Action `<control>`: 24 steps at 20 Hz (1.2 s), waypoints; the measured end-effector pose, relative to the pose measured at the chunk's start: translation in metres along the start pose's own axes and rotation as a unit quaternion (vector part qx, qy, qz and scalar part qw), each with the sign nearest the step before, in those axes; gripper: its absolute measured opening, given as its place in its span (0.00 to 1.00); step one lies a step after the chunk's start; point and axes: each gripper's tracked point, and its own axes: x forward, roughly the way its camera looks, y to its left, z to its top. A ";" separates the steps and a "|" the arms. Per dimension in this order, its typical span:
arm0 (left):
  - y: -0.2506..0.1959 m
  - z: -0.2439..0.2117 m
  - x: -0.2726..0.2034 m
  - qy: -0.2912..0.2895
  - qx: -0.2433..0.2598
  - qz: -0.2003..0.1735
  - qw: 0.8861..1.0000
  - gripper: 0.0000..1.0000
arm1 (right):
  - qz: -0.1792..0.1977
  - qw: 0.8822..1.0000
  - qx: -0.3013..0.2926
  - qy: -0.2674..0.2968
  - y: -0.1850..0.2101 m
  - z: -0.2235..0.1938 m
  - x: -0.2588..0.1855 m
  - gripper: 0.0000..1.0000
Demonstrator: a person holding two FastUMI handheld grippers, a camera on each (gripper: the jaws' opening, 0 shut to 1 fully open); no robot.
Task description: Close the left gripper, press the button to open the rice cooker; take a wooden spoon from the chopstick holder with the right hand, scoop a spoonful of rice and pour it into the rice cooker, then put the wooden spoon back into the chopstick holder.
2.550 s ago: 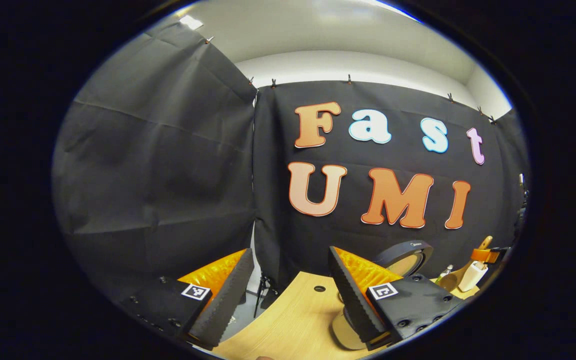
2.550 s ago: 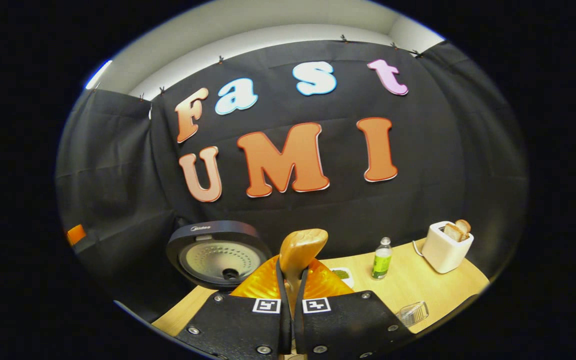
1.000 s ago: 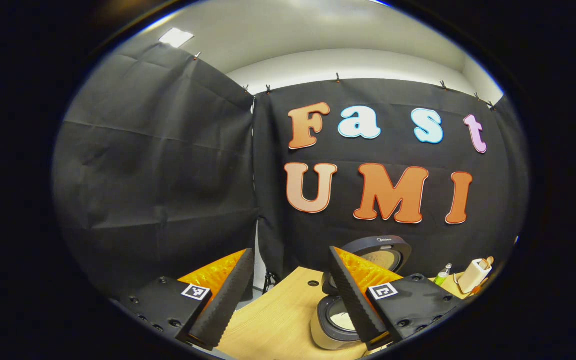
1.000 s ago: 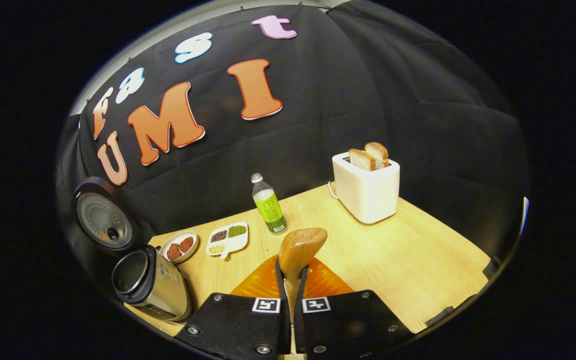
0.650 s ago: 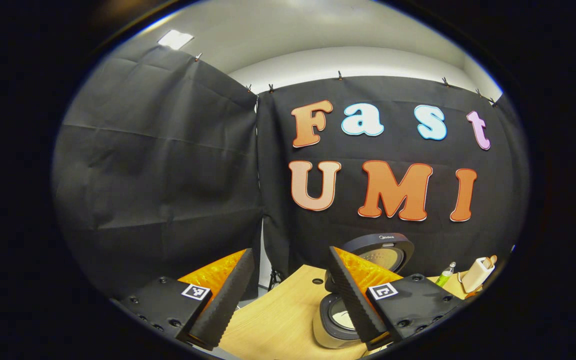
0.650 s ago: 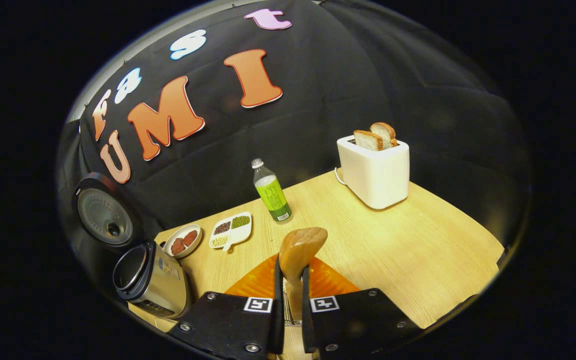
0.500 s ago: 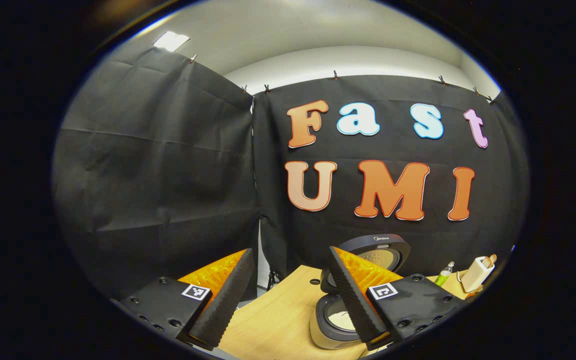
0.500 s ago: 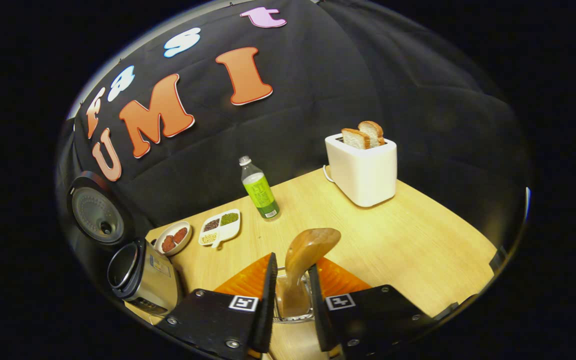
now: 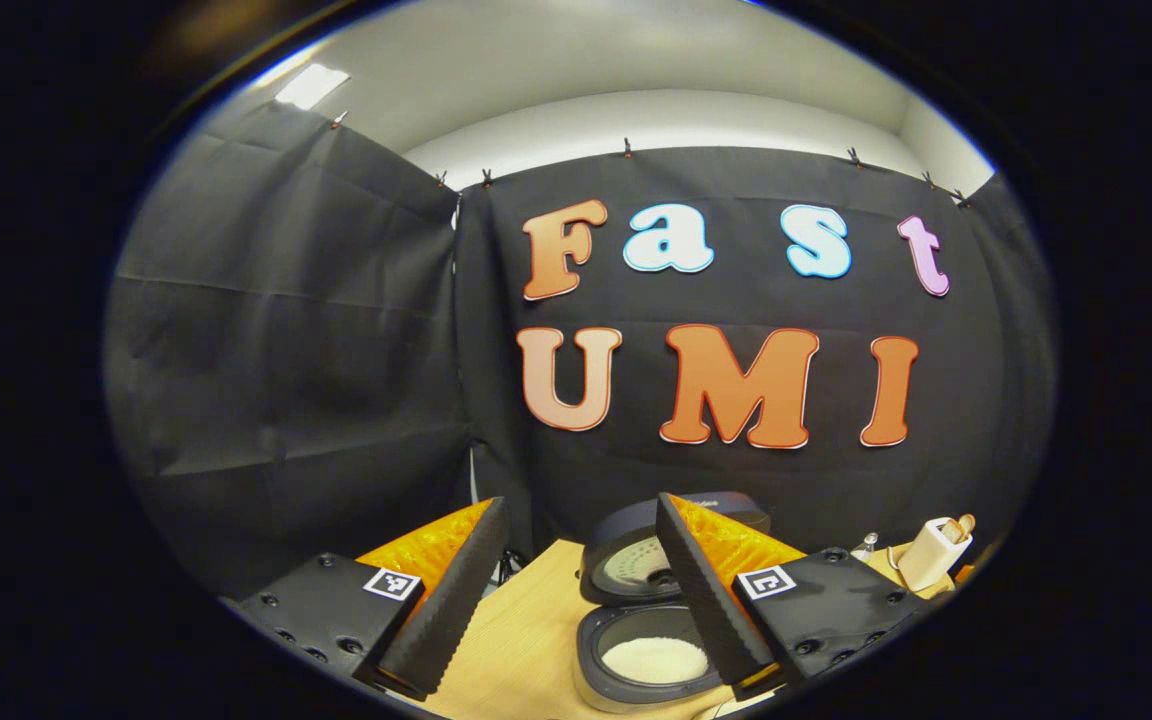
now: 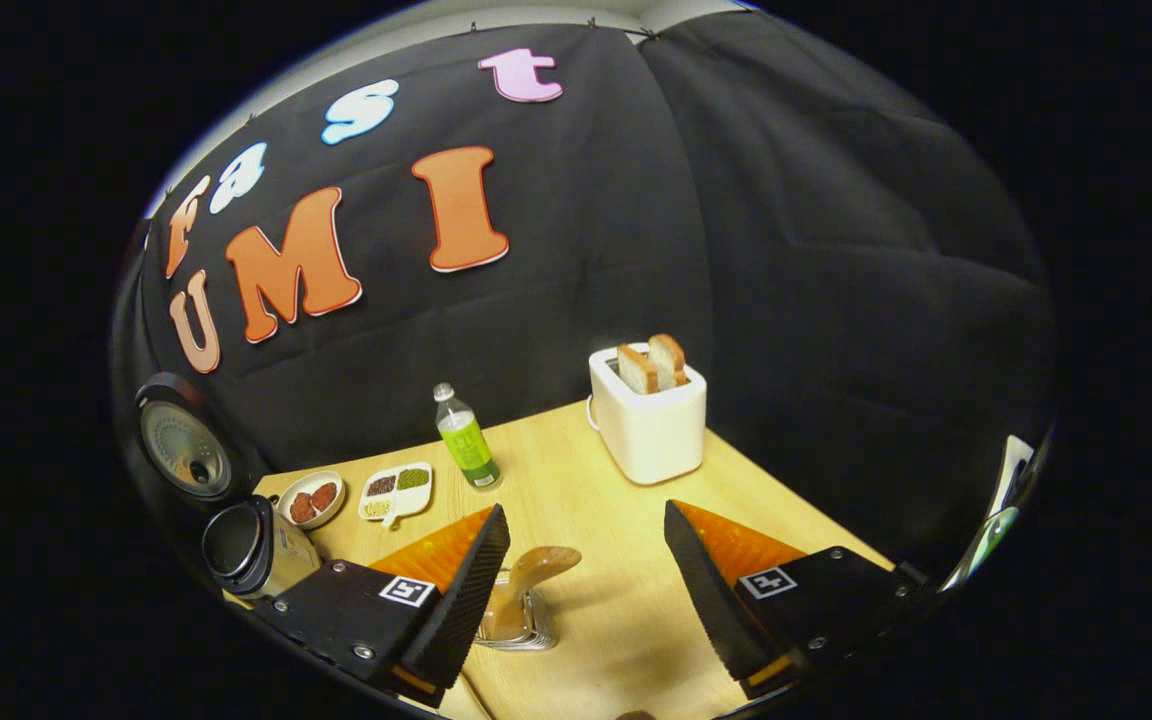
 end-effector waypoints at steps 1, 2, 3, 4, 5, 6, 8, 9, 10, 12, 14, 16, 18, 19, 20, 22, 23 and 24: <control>-0.008 0.004 0.009 0.002 0.003 -0.006 1.000 0.97 | 0.001 1.000 -0.002 -0.012 -0.001 0.012 -0.006 0.95; -0.019 0.009 0.019 0.004 0.005 -0.012 1.000 0.97 | 0.002 1.000 -0.003 -0.022 -0.003 0.022 -0.011 0.95; -0.031 0.015 0.033 0.006 0.003 -0.021 1.000 0.97 | 0.003 1.000 -0.003 -0.029 -0.004 0.030 -0.017 0.95; -0.045 0.021 0.047 0.007 0.000 -0.033 0.999 0.97 | 0.003 0.999 -0.003 -0.036 -0.005 0.037 -0.022 0.95; -0.057 0.024 0.061 0.010 0.001 -0.042 0.999 0.97 | 0.003 0.999 -0.004 -0.041 -0.008 0.043 -0.025 0.95; -0.068 0.026 0.076 0.013 0.004 -0.047 0.999 0.97 | 0.005 0.999 -0.004 -0.043 -0.008 0.047 -0.029 0.94; -0.085 0.026 0.104 0.023 0.013 -0.054 0.998 0.97 | 0.005 0.999 -0.003 -0.051 -0.011 0.057 -0.037 0.95; -0.094 0.025 0.118 0.030 0.014 -0.060 0.998 0.97 | 0.003 0.998 -0.004 -0.056 -0.014 0.063 -0.041 0.95; -0.102 0.018 0.130 0.043 0.016 -0.064 0.997 0.97 | 0.000 0.998 -0.006 -0.062 -0.016 0.068 -0.044 0.94; -0.109 0.002 0.152 0.064 0.021 -0.064 0.996 0.97 | -0.007 0.997 -0.012 -0.071 -0.022 0.075 -0.049 0.95; -0.114 -0.019 0.169 0.089 0.024 -0.064 0.994 0.97 | -0.014 0.997 -0.018 -0.076 -0.026 0.078 -0.053 0.95; -0.116 -0.041 0.179 0.111 0.023 -0.066 0.991 0.97 | -0.022 0.996 -0.026 -0.078 -0.031 0.079 -0.054 0.94; -0.118 -0.060 0.186 0.124 0.017 -0.071 0.990 1.00 | -0.025 0.996 -0.030 -0.077 -0.032 0.078 -0.056 0.94; -0.117 -0.069 0.188 0.136 0.016 -0.070 0.988 0.99 | -0.025 0.996 -0.030 -0.077 -0.031 0.079 -0.058 0.94; -0.115 -0.080 0.187 0.147 0.017 -0.068 0.987 1.00 | -0.025 0.996 -0.030 -0.079 -0.029 0.079 -0.058 0.94; -0.114 -0.093 0.177 0.165 0.012 -0.067 0.984 0.98 | -0.022 0.996 -0.032 -0.080 -0.025 0.079 -0.061 0.95; -0.117 -0.089 0.176 0.155 0.007 -0.073 0.985 0.98 | -0.021 0.996 -0.034 -0.081 -0.023 0.080 -0.062 0.95; -0.117 -0.096 0.165 0.165 0.011 -0.077 0.983 0.98 | -0.019 0.996 -0.034 -0.082 -0.021 0.080 -0.063 0.95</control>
